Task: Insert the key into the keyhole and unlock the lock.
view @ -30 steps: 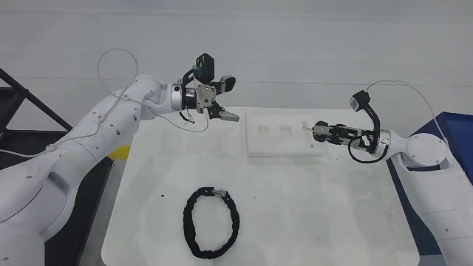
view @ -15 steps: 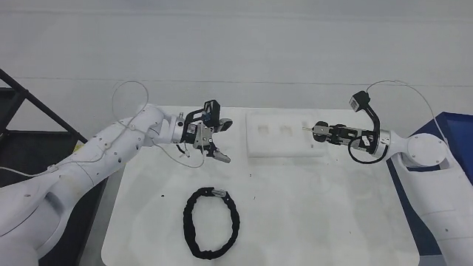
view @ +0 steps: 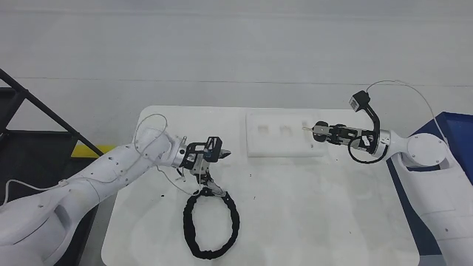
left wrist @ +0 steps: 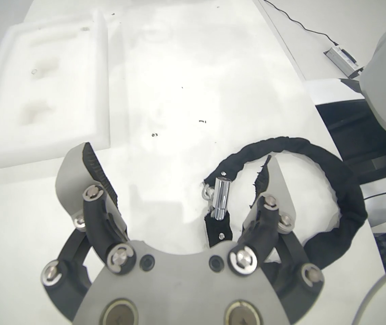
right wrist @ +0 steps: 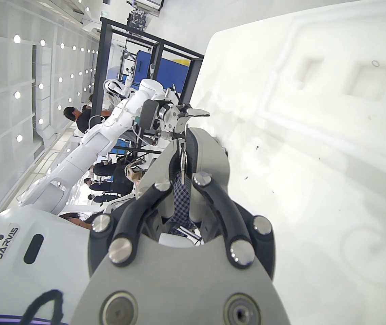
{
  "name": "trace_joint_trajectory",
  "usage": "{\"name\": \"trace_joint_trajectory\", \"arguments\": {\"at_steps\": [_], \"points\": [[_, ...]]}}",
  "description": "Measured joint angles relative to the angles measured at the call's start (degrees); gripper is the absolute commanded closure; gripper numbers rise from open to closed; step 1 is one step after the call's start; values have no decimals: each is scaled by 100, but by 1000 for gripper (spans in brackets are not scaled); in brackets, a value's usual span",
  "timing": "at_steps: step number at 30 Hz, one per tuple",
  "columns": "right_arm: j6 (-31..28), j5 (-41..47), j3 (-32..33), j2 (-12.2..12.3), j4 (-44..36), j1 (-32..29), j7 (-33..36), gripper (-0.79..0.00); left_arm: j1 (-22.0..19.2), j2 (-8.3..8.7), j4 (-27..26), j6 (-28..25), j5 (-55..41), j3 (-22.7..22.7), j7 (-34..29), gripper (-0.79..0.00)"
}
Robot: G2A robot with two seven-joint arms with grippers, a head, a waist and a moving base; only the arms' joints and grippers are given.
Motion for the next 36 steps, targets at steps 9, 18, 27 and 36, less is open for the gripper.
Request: {"name": "trace_joint_trajectory", "arguments": {"at_steps": [9, 18, 27, 36], "points": [[0, 0, 0, 0, 0, 0, 0, 0, 82, -22, 244, 0, 832, 0, 798, -785], [0, 0, 0, 0, 0, 0, 0, 0, 82, -22, 244, 0, 838, 0, 803, -785], [0, 0, 0, 0, 0, 0, 0, 0, 82, -22, 244, 0, 837, 0, 803, -785], [0, 0, 0, 0, 0, 0, 0, 0, 601, 137, 268, 422, 655, -234, 1436, -785]]}}
